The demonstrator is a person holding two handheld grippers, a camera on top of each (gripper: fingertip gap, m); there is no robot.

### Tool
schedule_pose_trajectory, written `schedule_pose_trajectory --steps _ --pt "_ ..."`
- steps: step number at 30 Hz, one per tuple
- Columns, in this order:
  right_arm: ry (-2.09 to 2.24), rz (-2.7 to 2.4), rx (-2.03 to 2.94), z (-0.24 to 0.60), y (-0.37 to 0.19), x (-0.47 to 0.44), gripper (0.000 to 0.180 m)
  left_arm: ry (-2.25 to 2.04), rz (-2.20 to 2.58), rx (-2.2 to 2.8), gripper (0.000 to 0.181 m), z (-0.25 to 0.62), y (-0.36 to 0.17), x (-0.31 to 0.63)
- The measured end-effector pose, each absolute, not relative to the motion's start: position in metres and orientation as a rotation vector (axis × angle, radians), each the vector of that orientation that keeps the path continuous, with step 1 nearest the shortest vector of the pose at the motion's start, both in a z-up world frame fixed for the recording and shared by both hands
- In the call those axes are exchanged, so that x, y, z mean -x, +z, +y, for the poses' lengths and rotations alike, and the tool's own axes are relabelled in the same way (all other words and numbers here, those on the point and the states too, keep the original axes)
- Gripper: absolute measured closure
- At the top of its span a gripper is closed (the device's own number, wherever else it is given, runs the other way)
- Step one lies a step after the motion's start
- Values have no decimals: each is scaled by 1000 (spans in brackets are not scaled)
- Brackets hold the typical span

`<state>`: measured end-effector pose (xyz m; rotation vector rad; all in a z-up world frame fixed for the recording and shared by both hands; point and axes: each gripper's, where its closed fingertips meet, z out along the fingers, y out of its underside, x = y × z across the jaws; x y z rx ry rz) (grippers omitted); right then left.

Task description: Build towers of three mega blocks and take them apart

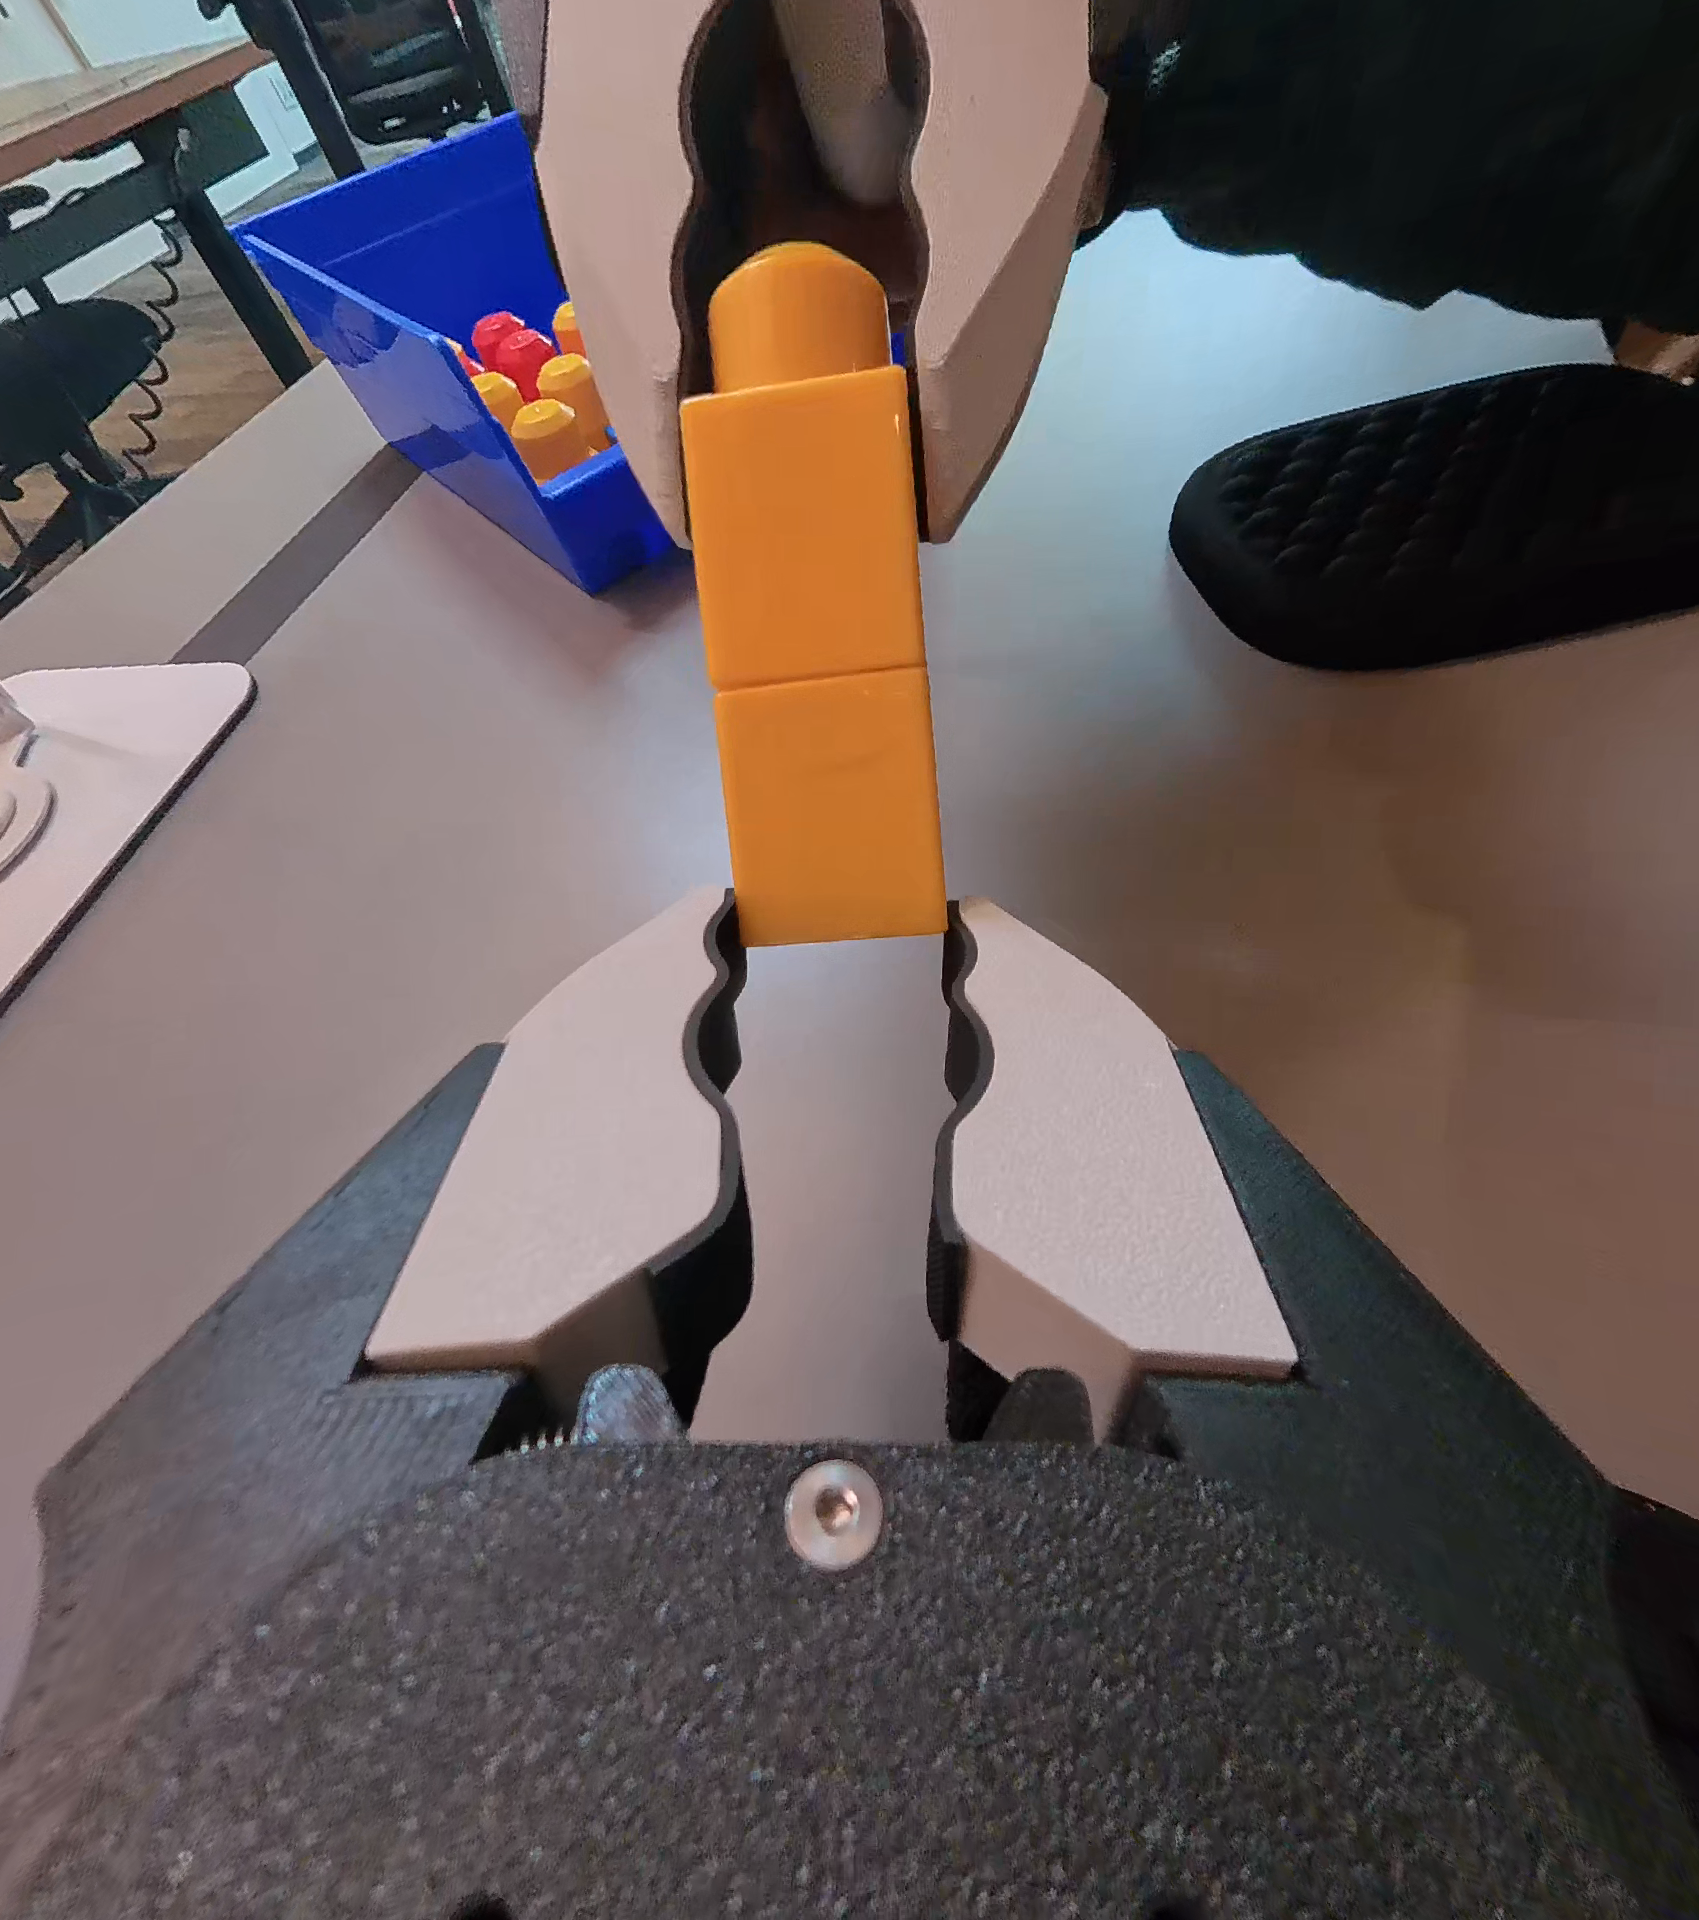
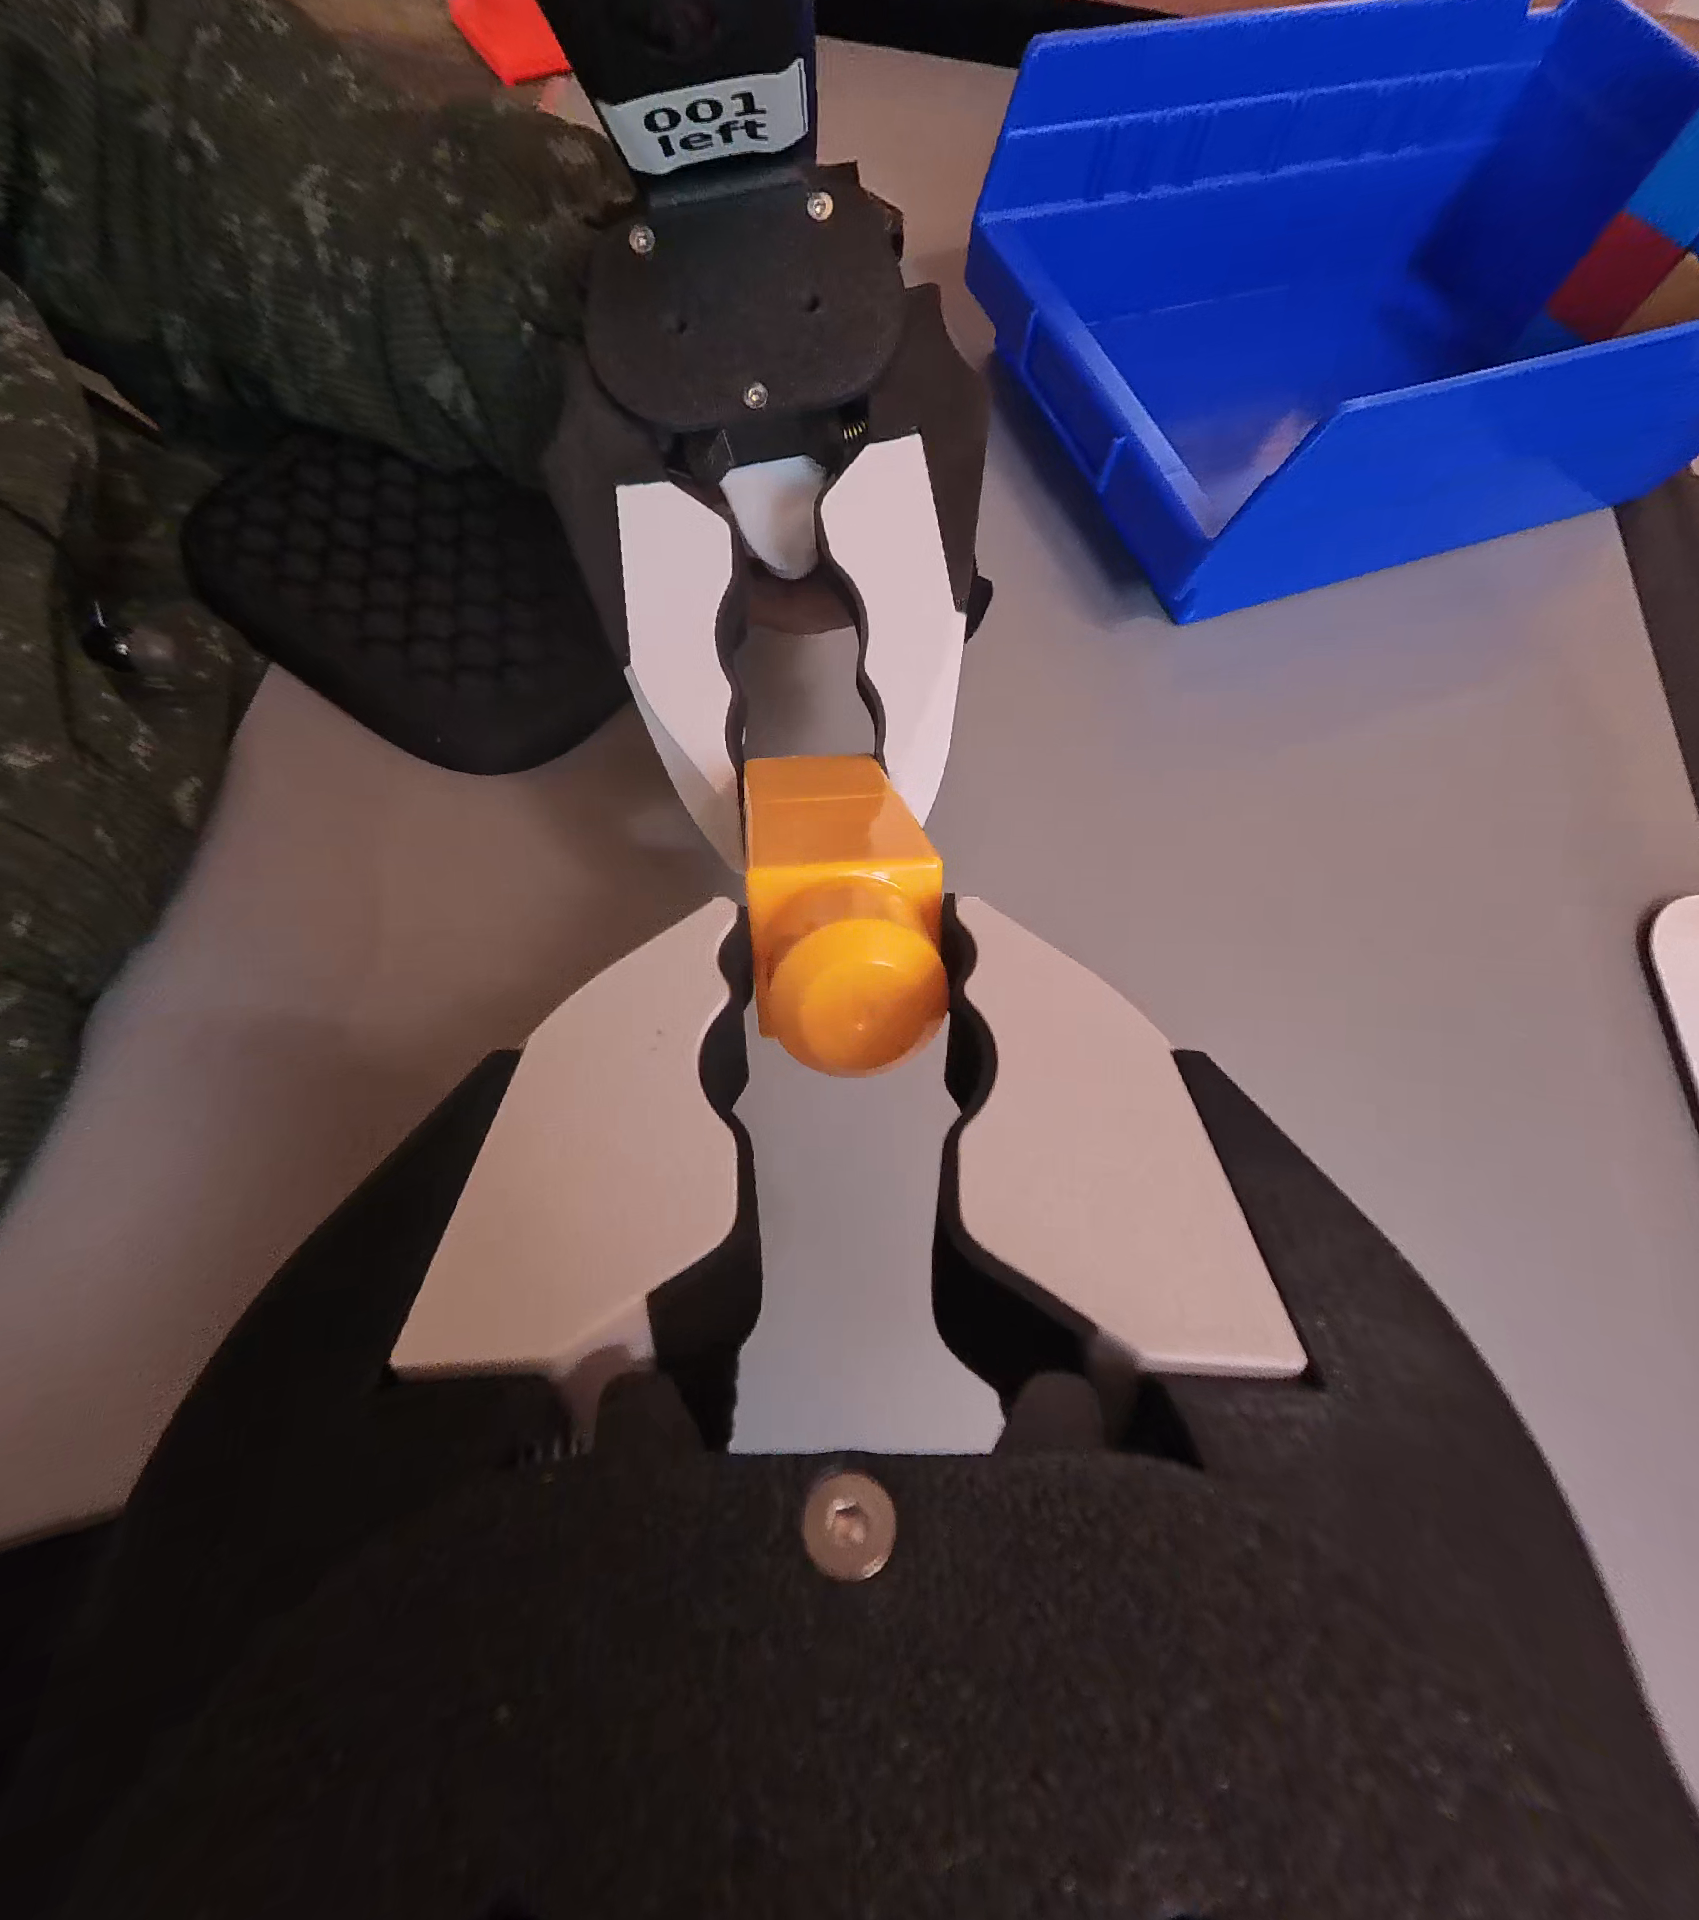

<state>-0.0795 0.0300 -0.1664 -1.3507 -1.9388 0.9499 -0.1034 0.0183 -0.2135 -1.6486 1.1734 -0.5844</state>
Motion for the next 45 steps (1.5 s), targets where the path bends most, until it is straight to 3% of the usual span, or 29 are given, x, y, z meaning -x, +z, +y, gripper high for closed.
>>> schedule_pose_trajectory --steps 2,6,8,14,18,22,26,29,35,45 --pt "974 -1917 1358 30 -164 81 145 -611 1163 1635 144 18 -211 103" --pt "966 -1906 1344 27 -164 84 145 -626 1141 1584 125 16 -202 96" --pt "964 -1912 1334 24 -166 87 145 -605 1130 1592 142 17 -203 95" --pt "896 -1976 1336 28 -159 82 145 -637 1135 1630 144 20 -202 98" --pt "921 -1788 1332 68 -84 53 145 -583 1106 1713 144 30 -222 121" --pt "529 -1633 1509 159 -48 -9 145 -585 1048 1688 144 35 -210 122" --pt "-70 -1538 1945 267 -95 -119 145 -571 1023 1673 144 37 -206 123" --pt "-233 -1464 2235 305 -153 -182 145 -577 1017 1667 144 37 -206 122" --pt "-203 -1378 2498 332 -233 -216 145 -586 1016 1681 144 39 -210 124" --pt "-38 -1396 2570 334 -269 -204 144 -600 1022 1668 144 37 -211 121"
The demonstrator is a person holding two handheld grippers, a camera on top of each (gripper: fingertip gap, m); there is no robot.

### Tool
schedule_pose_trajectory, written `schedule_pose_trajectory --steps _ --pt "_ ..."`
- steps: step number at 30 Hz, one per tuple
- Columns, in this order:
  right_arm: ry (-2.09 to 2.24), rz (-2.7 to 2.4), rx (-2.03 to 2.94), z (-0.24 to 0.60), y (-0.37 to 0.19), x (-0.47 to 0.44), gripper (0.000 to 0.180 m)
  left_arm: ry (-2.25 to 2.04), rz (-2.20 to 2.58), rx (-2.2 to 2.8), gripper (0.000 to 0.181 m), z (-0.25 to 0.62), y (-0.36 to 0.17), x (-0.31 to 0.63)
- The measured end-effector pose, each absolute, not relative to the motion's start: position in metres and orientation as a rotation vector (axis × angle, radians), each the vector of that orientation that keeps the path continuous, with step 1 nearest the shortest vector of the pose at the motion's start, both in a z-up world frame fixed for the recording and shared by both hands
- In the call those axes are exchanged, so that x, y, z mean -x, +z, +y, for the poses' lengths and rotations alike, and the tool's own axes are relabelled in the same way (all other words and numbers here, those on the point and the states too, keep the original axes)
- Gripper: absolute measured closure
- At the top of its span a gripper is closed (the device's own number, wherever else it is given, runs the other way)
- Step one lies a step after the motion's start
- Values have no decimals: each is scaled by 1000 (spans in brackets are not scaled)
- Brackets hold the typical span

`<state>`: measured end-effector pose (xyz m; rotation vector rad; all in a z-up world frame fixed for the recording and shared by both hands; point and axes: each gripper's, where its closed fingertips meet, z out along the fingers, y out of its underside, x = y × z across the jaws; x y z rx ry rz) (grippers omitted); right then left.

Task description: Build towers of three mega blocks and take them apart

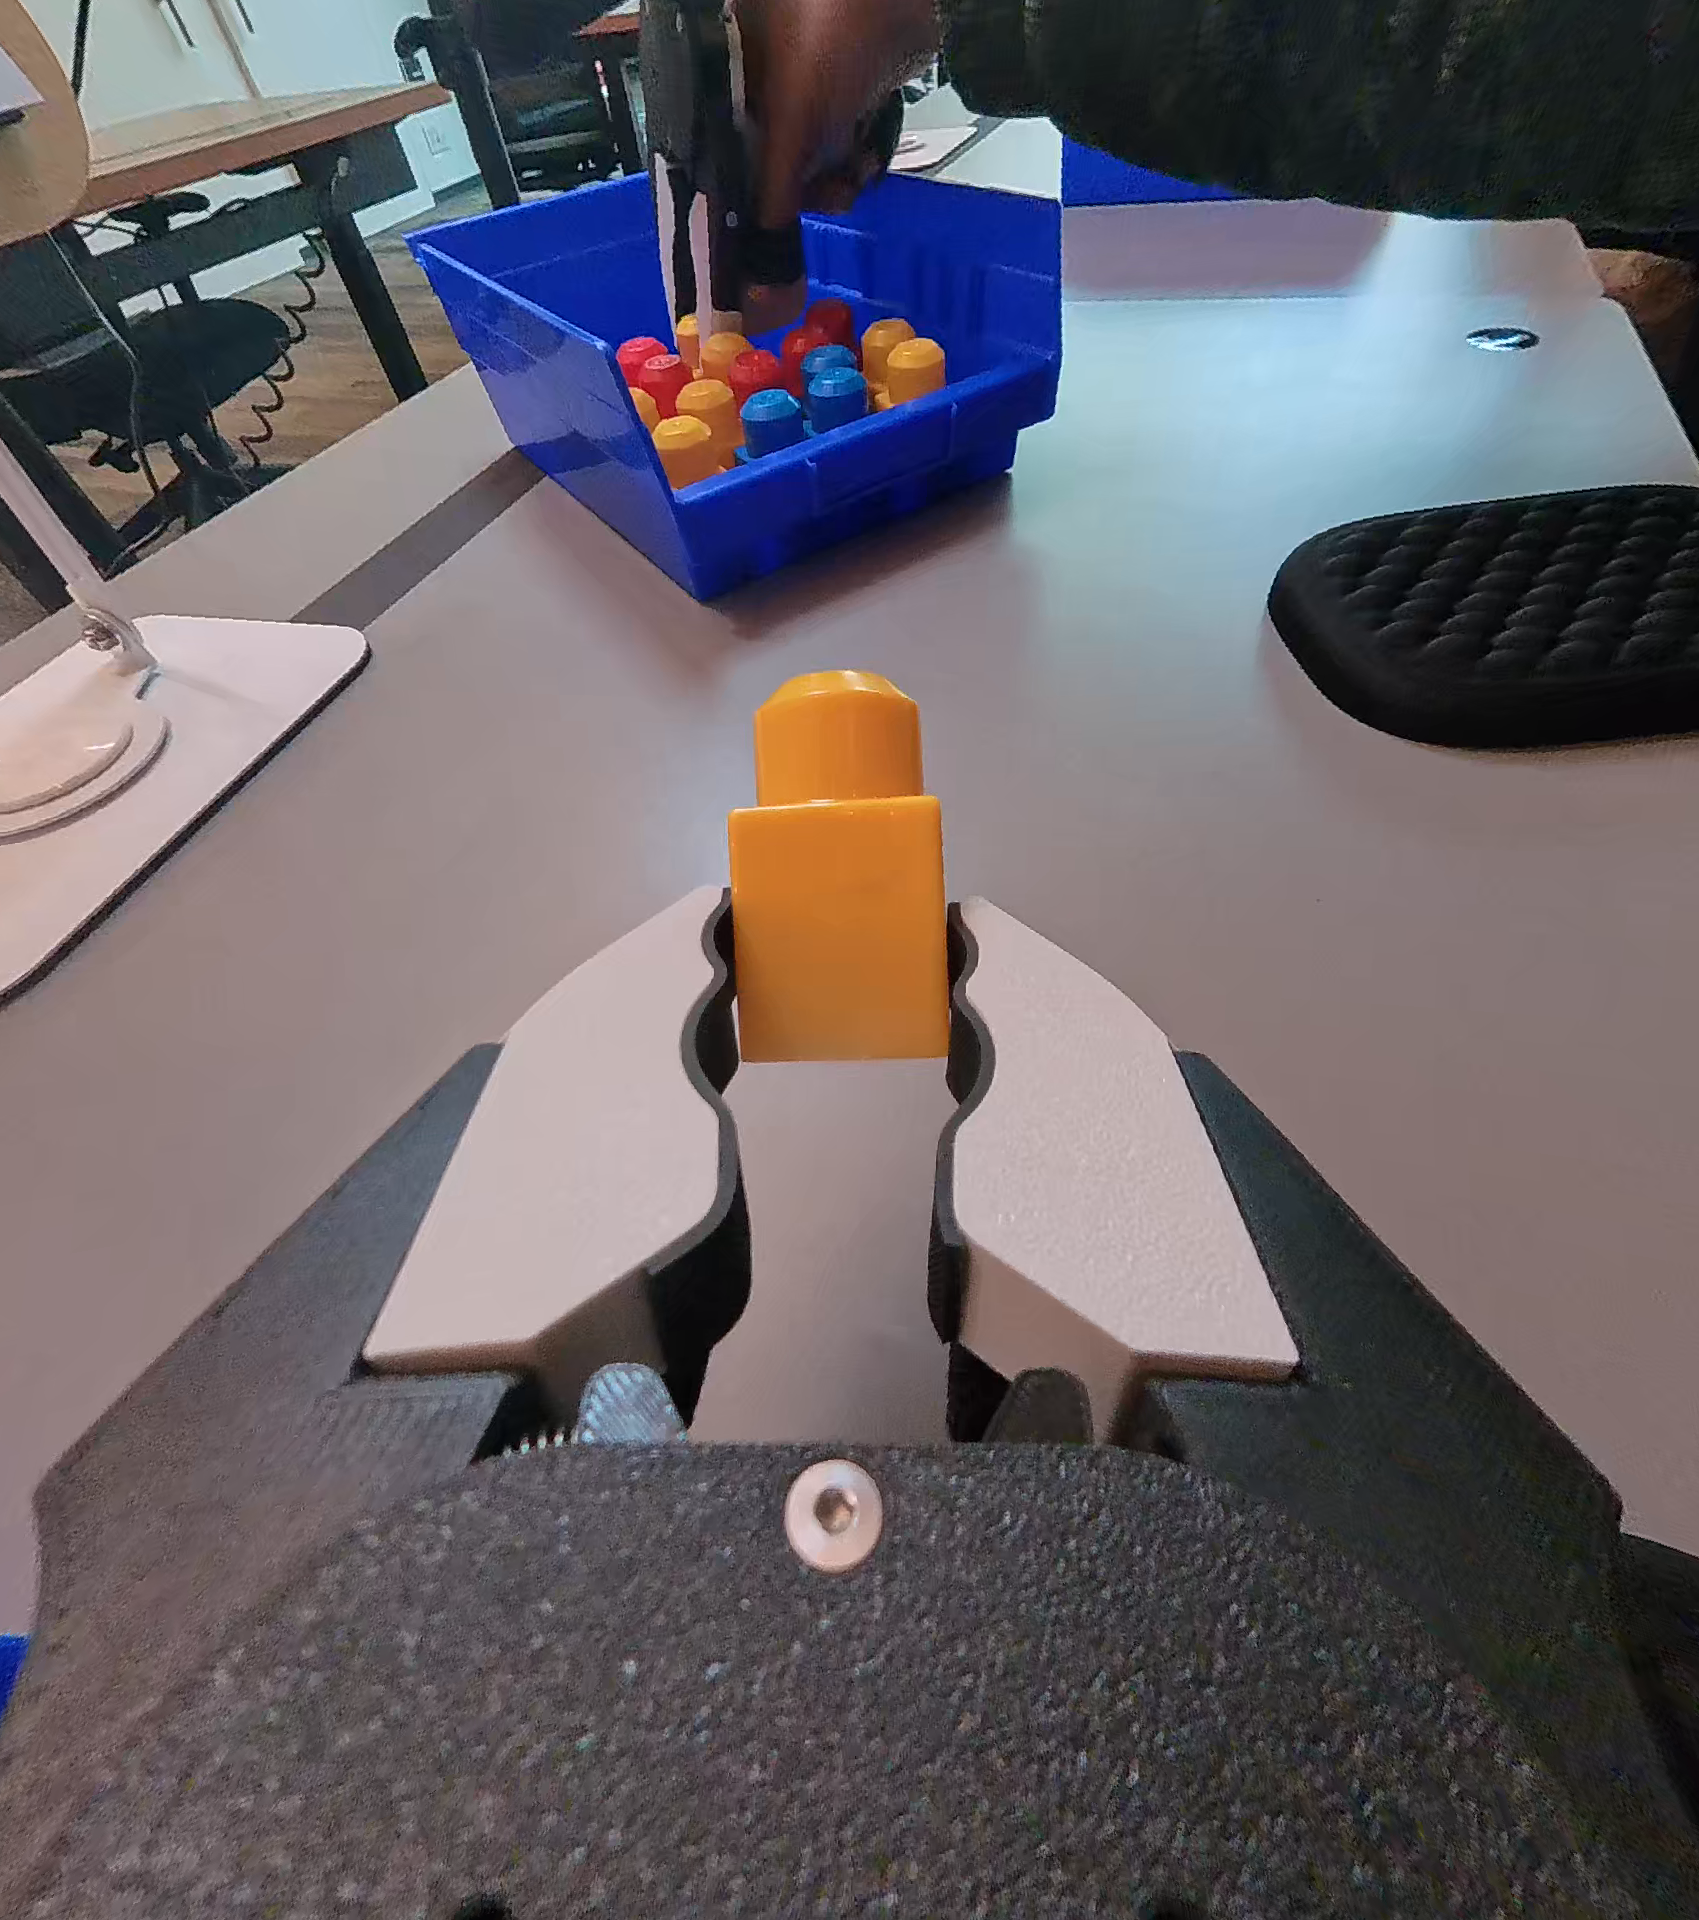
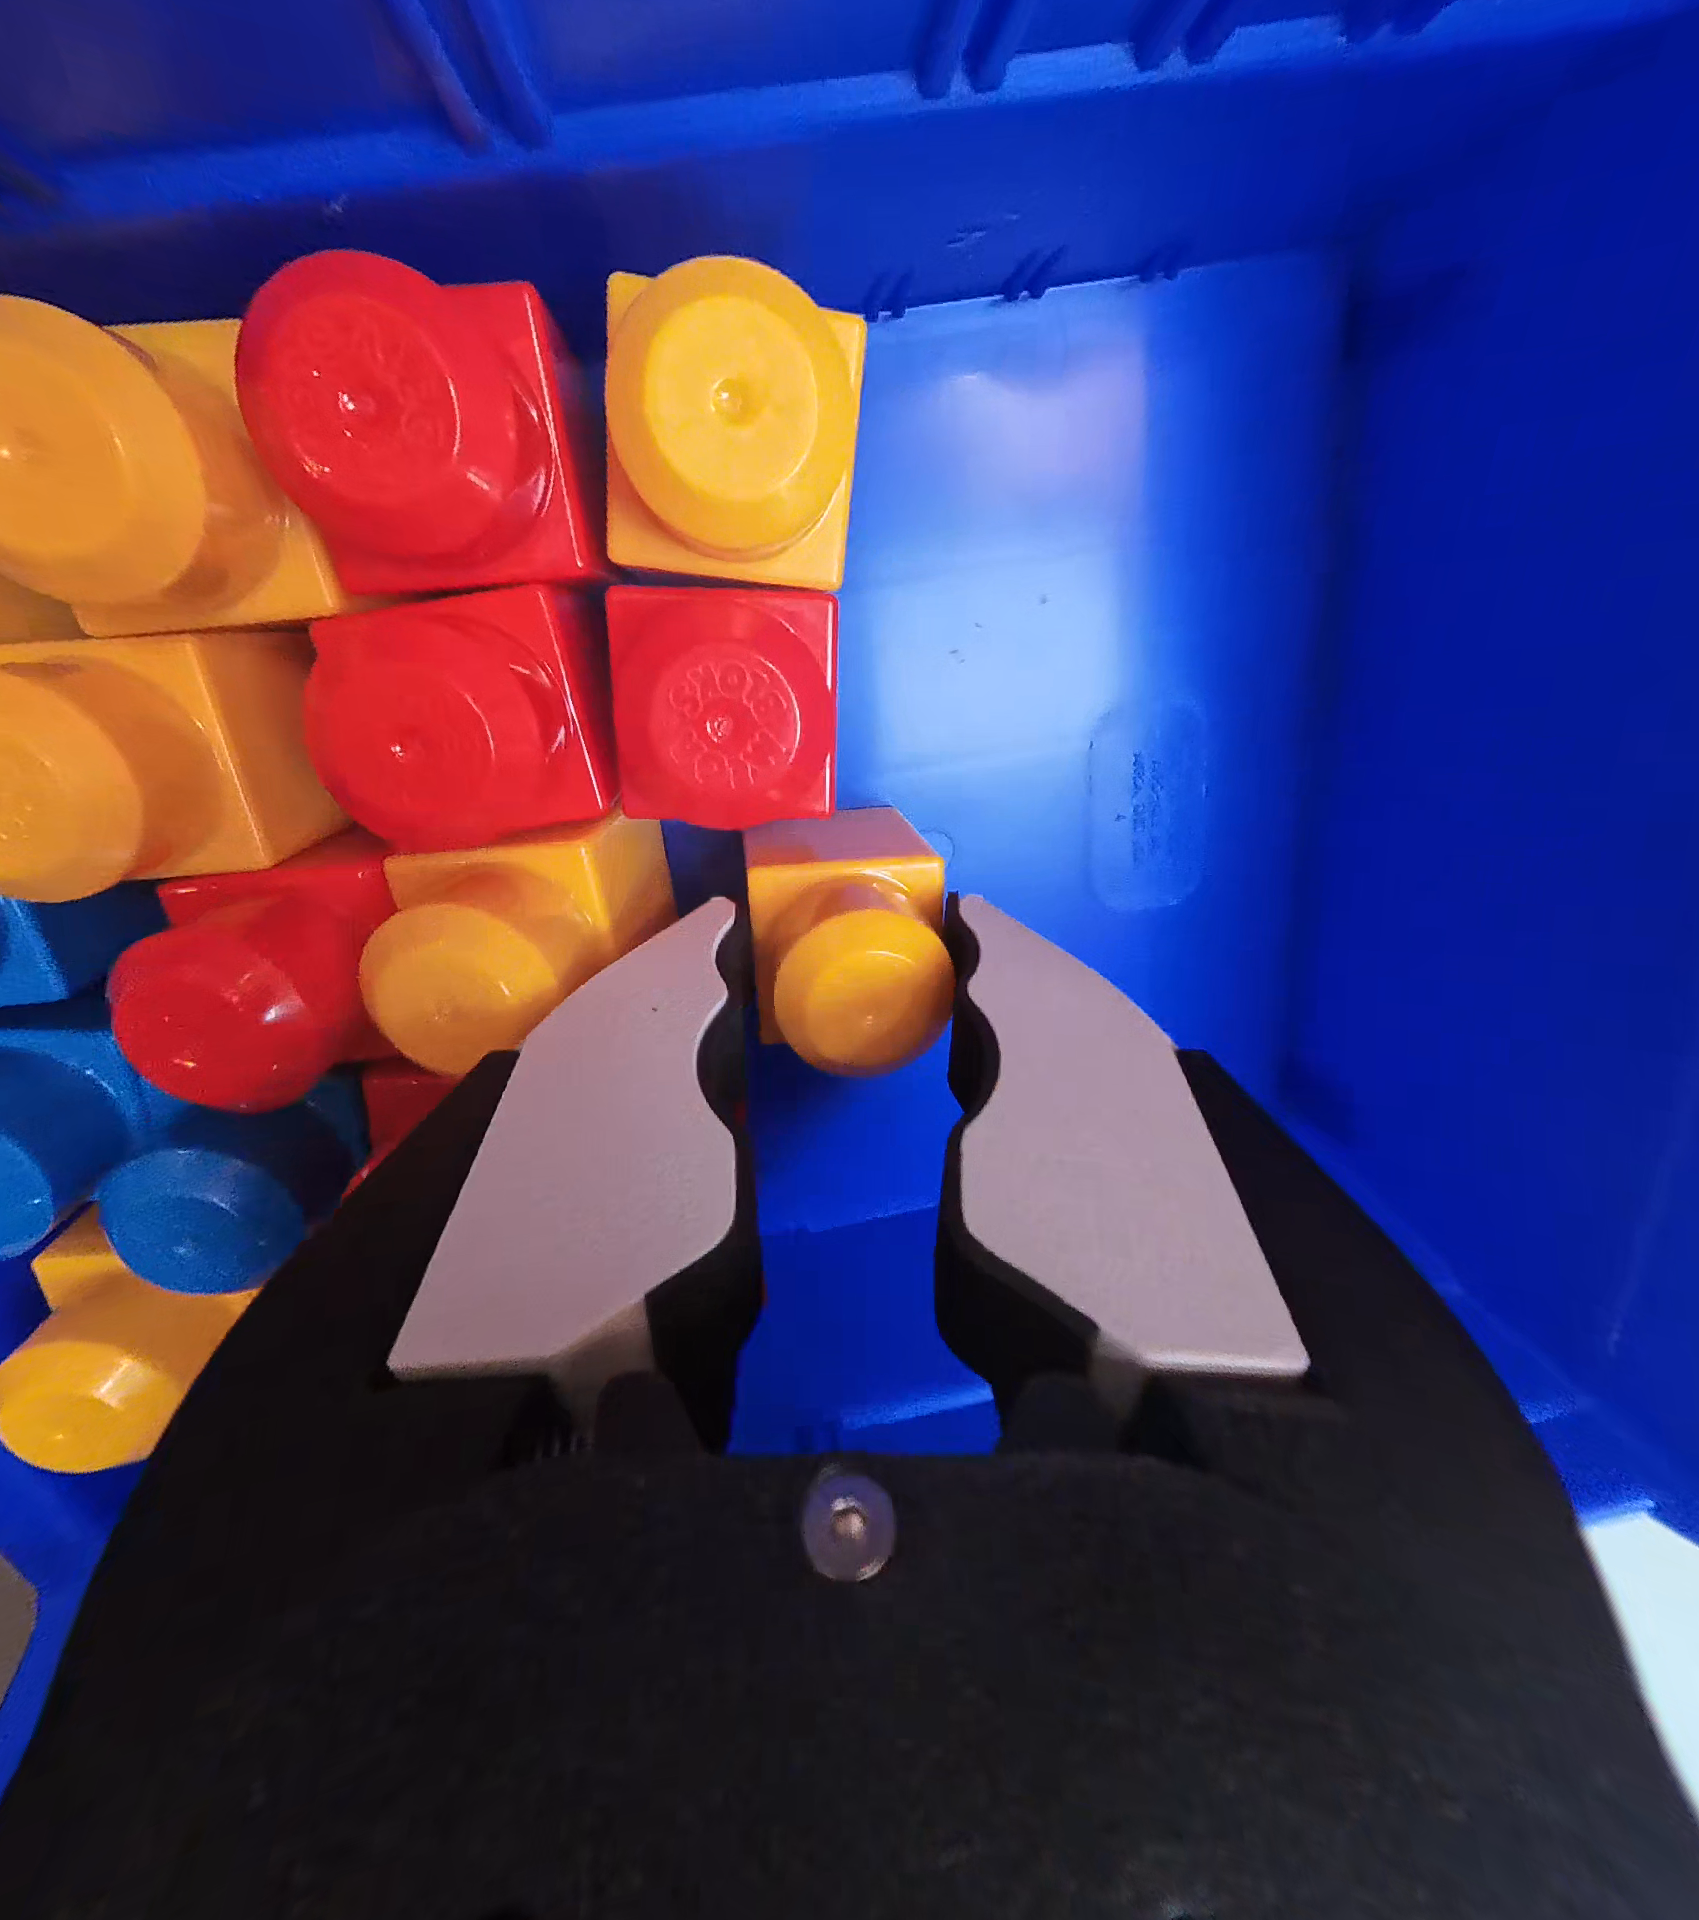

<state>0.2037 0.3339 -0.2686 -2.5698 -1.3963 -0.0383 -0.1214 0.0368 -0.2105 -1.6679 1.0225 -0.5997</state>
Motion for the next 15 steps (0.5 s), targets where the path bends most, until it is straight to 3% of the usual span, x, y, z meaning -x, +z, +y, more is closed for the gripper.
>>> schedule_pose_trajectory --steps 4,9,15 --pt "-74 -1368 2500 339 -251 -206 130 -606 1003 1658 144 37 -207 121" --pt "-109 -1299 2130 334 -173 -167 119 -630 982 1591 144 33 -192 117" --pt "459 -1646 1680 160 -148 -7 116 -704 1014 1488 144 17 -179 103"
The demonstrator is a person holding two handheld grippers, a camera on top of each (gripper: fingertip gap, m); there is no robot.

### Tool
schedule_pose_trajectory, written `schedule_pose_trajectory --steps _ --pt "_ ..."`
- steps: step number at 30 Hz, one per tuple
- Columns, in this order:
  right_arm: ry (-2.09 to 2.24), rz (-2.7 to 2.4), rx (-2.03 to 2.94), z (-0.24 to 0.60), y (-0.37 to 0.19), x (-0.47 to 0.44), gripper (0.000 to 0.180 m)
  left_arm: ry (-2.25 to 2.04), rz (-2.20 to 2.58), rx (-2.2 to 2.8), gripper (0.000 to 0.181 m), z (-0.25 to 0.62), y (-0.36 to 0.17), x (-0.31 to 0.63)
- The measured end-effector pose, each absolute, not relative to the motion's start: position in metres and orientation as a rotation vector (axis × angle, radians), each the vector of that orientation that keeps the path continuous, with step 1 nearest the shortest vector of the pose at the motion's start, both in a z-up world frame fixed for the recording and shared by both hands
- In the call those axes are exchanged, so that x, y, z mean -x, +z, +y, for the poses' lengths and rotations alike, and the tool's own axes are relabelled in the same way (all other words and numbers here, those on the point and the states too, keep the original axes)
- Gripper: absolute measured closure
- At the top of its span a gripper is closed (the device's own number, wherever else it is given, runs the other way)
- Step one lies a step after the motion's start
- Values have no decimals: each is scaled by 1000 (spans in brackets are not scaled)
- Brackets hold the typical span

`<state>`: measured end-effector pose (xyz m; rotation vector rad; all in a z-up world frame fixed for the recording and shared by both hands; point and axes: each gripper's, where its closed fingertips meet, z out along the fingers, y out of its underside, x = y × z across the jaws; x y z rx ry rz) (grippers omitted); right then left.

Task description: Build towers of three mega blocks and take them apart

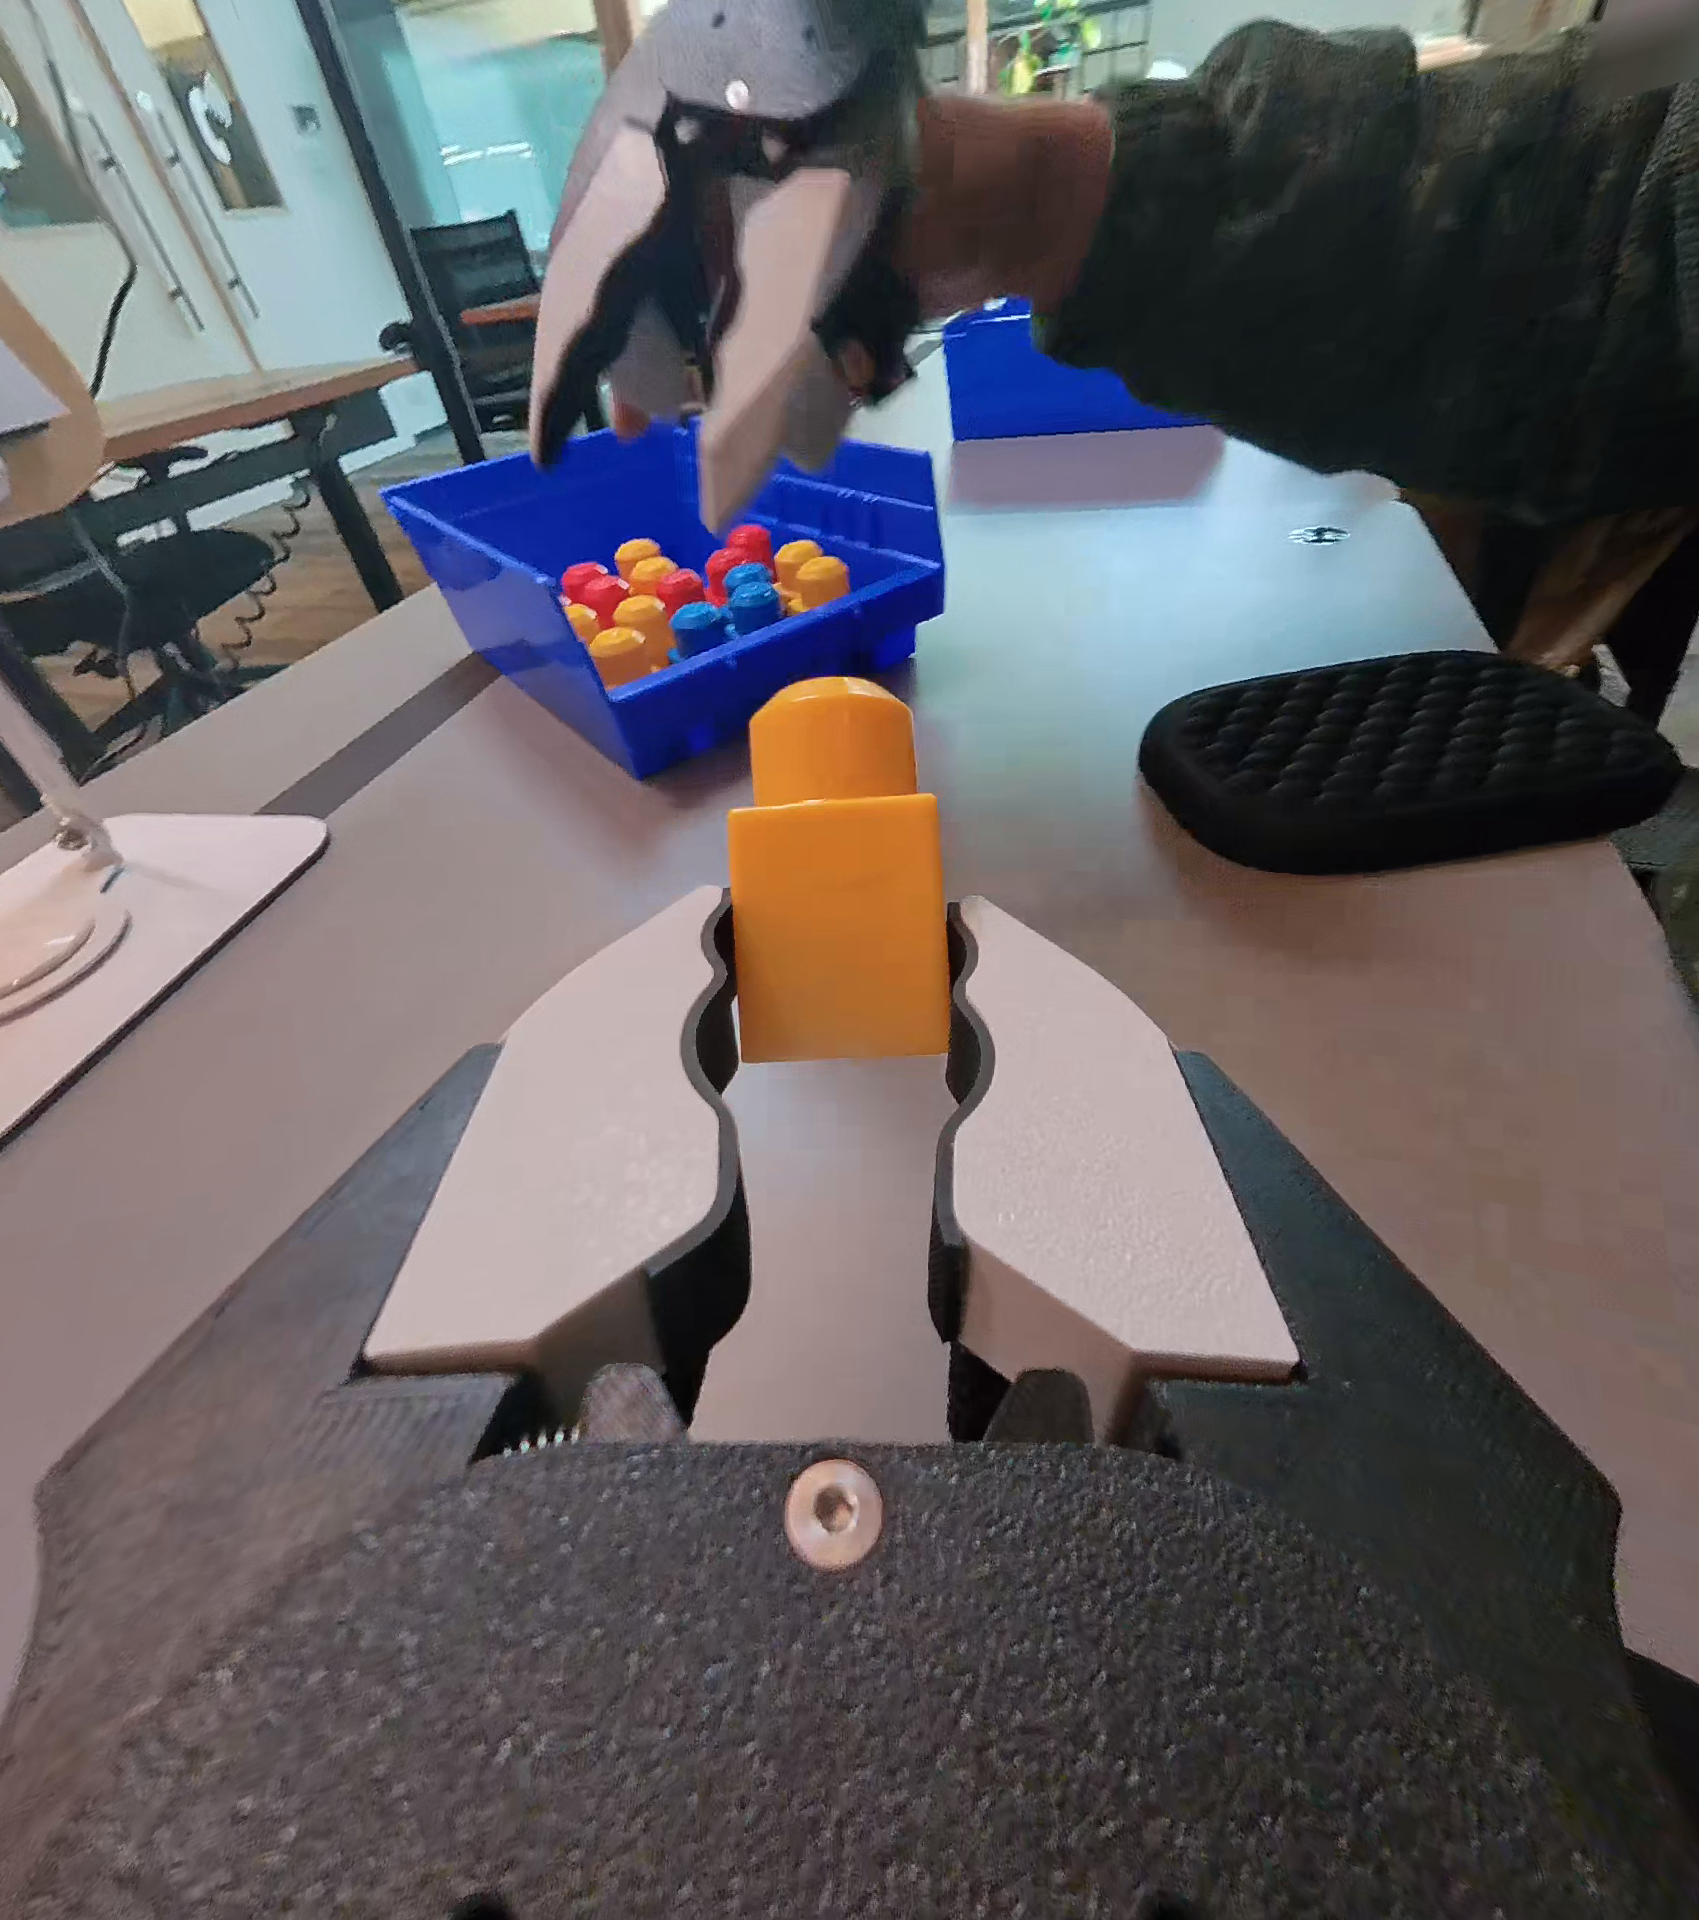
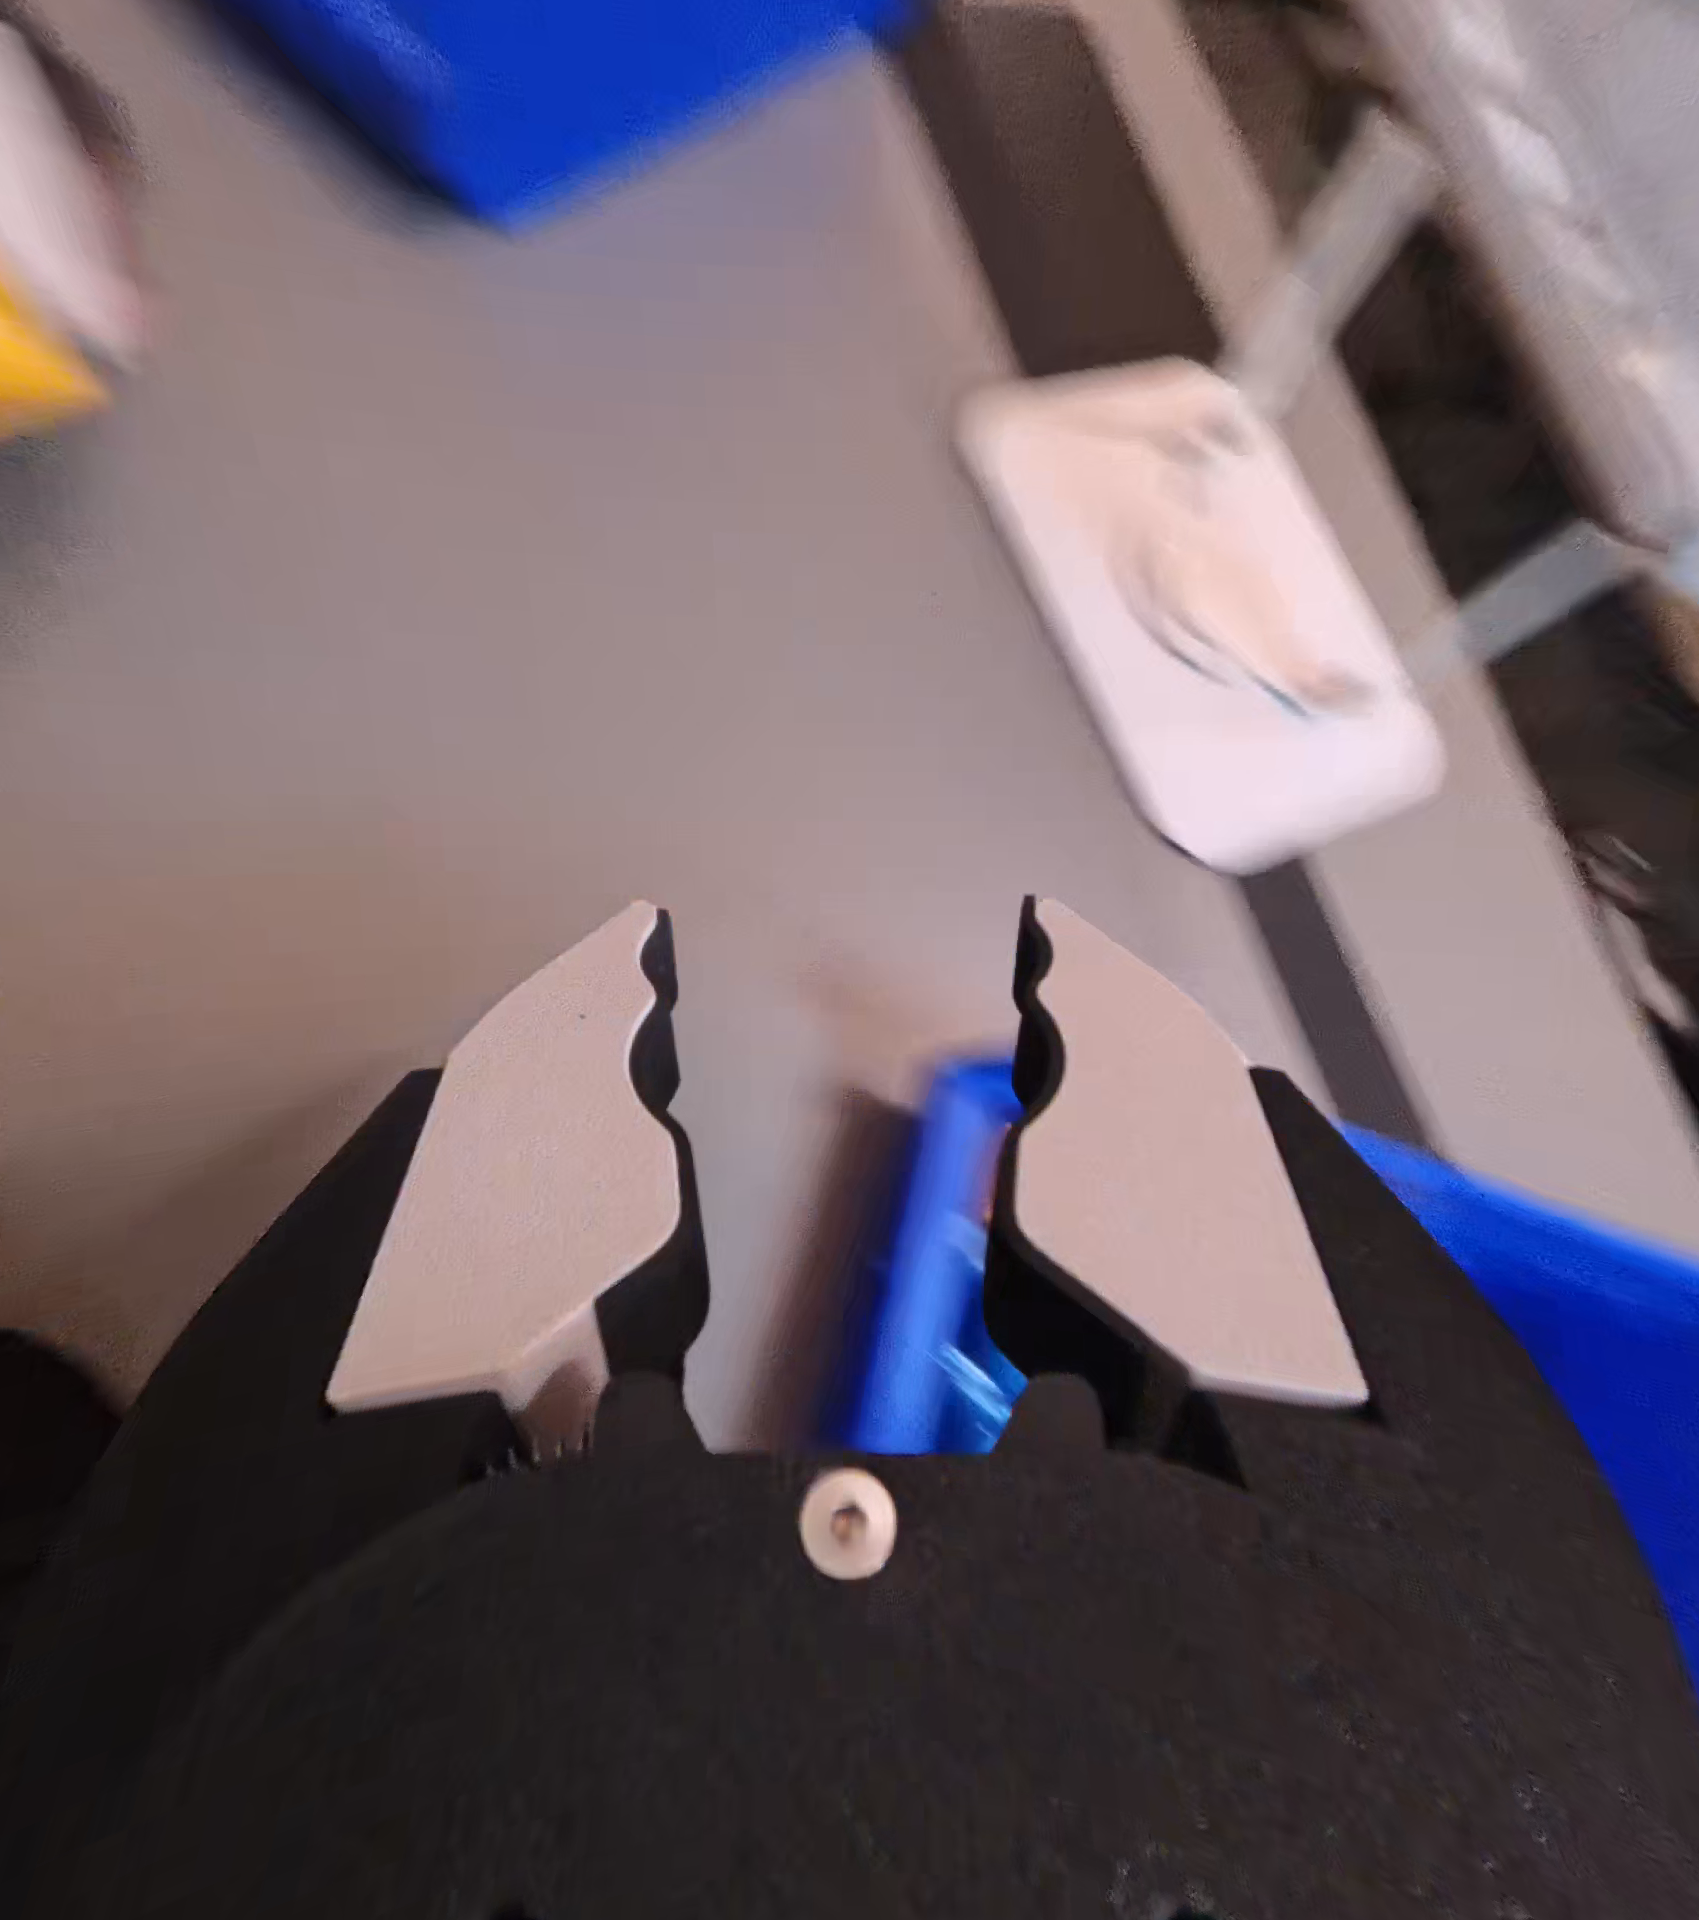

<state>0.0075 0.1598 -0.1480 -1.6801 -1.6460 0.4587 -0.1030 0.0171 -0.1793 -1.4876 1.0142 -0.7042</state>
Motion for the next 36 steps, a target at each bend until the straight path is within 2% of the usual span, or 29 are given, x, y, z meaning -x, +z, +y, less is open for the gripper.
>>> schedule_pose_trajectory --steps 3,6,11,15,18,21,23,27,32,36 --pt "798 -1803 1500 50 -167 53 115 -700 1073 1449 144 6 -180 93" --pt "938 -1855 1397 -9 -184 83 118 -715 1129 1420 144 -5 -182 84" --pt "977 -1785 1398 -15 -184 88 145 -754 1167 1418 144 -12 -183 81" --pt "958 -1816 1401 -16 -179 78 146 -721 1183 1404 143 -13 -186 78" --pt "888 -1800 1433 6 -161 60 146 -710 1121 1431 139 -3 -184 84" --pt "649 -1746 1515 61 -138 26 146 -646 1025 1465 160 13 -178 97" --pt "503 -1664 1611 108 -120 -7 146 -608 977 1494 181 20 -176 107" --pt "148 -1480 1865 210 -107 -98 145 -590 902 1511 181 29 -167 118" --pt "-171 -1297 2265 288 -149 -213 145 -538 868 1513 181 37 -169 125" --pt "-242 -1277 2450 307 -197 -244 145 -491 917 1525 181 38 -179 122"
